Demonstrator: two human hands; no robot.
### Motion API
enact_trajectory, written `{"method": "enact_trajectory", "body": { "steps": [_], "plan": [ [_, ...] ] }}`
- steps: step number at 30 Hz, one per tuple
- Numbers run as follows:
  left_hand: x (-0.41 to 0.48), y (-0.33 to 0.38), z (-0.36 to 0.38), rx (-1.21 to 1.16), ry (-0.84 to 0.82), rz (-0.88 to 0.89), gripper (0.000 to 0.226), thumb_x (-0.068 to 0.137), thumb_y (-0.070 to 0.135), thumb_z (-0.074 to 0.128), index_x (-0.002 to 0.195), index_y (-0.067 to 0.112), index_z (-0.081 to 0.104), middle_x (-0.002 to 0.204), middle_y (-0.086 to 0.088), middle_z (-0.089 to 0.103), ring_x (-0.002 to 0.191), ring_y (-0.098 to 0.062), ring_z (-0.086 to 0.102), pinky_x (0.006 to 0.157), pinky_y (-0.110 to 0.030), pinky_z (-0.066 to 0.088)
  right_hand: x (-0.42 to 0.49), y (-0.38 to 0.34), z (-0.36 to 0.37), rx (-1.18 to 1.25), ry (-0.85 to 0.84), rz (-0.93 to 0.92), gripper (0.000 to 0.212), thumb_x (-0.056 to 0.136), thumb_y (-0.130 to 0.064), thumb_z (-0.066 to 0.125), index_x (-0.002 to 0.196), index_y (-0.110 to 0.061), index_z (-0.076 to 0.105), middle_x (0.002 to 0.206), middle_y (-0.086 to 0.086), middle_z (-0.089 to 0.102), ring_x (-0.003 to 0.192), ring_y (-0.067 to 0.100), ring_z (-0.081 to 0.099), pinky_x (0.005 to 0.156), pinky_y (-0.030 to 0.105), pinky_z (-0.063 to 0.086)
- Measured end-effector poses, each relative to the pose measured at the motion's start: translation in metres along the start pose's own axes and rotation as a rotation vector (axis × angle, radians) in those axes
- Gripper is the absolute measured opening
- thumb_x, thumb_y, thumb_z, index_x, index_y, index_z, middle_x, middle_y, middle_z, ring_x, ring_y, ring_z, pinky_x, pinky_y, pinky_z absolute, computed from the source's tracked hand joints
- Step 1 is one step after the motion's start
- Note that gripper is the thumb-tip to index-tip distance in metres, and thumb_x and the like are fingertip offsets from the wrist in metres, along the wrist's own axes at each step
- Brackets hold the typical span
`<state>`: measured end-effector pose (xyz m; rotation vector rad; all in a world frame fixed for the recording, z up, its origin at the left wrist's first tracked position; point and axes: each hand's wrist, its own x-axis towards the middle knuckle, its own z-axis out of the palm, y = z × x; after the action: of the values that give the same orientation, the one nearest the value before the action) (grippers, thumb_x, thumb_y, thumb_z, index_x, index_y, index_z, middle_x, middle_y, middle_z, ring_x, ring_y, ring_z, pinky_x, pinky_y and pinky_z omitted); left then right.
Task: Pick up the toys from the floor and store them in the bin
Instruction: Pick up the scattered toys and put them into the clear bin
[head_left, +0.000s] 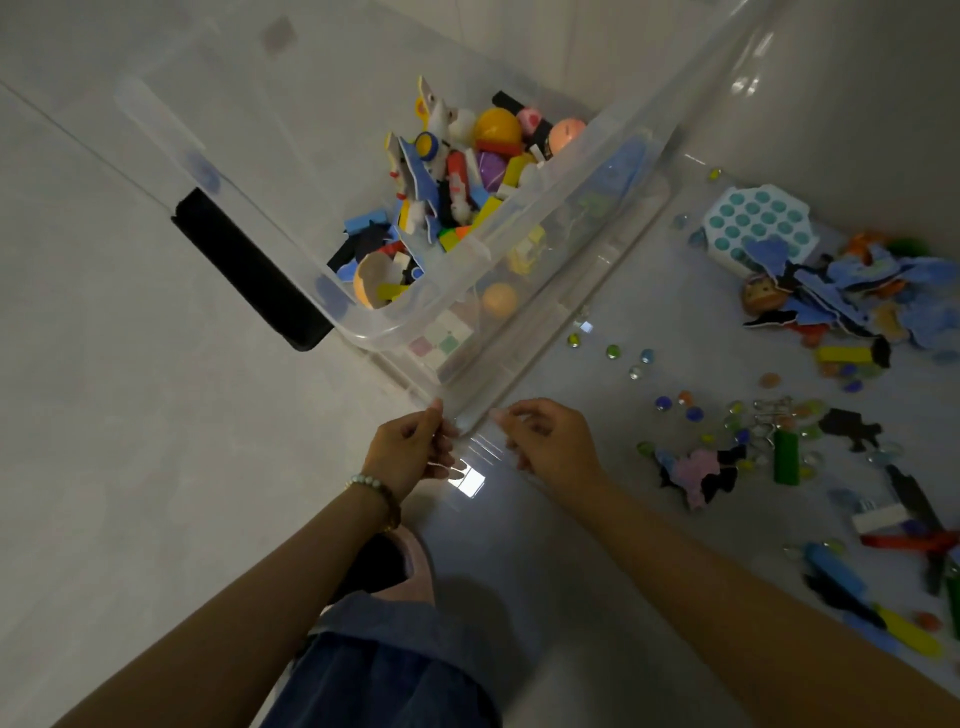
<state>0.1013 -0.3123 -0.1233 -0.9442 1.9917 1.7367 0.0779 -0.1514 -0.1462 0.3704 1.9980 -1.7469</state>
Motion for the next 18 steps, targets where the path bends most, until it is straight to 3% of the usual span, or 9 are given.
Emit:
{"method": "enact_trajectory", "body": {
  "steps": [4,7,9,12,15,18],
  "plan": [
    [-0.007,0.012,0.011,-0.197,-0.109,-0.108,0.041,0.096,0.034,0.043,0.075,0.005,0.062,0.049,0.002,0.060,0.042,-0.006,0.058,0.042,-0.015,0.047,-0.005,-0.016,-0.038,0.127,0.040,-0.014,0.006,0.081,-0.026,0.070,0.077,-0.023,0.066,0.053,-0.007,0.057,0.040,0.001,0.047,0.040,0.014,0.040],
    [-0.008,0.025,0.037,-0.303,-0.227,-0.191,0.042,0.098,0.034,0.037,0.081,0.005,0.064,0.064,-0.003,0.063,0.050,-0.010,0.062,0.048,-0.022,0.054,-0.005,-0.025,-0.053,0.132,0.026,-0.090,0.008,0.080,-0.027,0.071,0.073,-0.028,0.068,0.047,-0.011,0.053,0.040,0.001,0.045,0.041,0.012,0.038],
    [-0.007,0.035,0.058,-0.302,-0.288,-0.204,0.046,0.099,0.036,0.034,0.083,0.006,0.064,0.073,-0.006,0.066,0.058,-0.013,0.066,0.058,-0.026,0.059,-0.006,-0.029,-0.056,0.092,-0.027,-0.188,0.010,0.078,-0.023,0.073,0.072,-0.030,0.070,0.050,-0.012,0.054,0.045,0.000,0.047,0.046,0.011,0.040],
    [-0.004,0.048,0.085,-0.360,-0.384,-0.203,0.051,0.099,0.041,0.029,0.084,0.009,0.065,0.070,-0.003,0.071,0.058,-0.010,0.067,0.056,-0.022,0.057,-0.004,-0.031,-0.064,-0.061,-0.084,-0.329,0.010,0.077,-0.017,0.074,0.080,-0.025,0.071,0.051,-0.016,0.056,0.048,-0.001,0.047,0.052,0.009,0.040],
    [0.001,0.055,0.102,-0.455,-0.380,-0.250,0.042,0.098,0.037,0.035,0.080,0.009,0.060,0.067,-0.003,0.060,0.047,-0.008,0.058,0.048,-0.017,0.050,0.006,-0.031,-0.091,-0.126,0.078,-0.316,0.010,0.076,-0.023,0.074,0.085,-0.022,0.070,0.057,-0.012,0.049,0.051,0.001,0.043,0.051,0.011,0.037],
    [0.009,0.053,0.108,-0.402,-0.309,-0.219,0.030,0.097,0.031,0.042,0.078,0.012,0.055,0.066,-0.001,0.049,0.040,-0.004,0.046,0.042,-0.013,0.044,0.023,-0.029,-0.128,-0.203,0.235,-0.257,0.018,0.075,-0.024,0.076,0.090,-0.022,0.066,0.083,0.000,0.055,0.067,0.004,0.050,0.060,0.012,0.044]
  ]
}}
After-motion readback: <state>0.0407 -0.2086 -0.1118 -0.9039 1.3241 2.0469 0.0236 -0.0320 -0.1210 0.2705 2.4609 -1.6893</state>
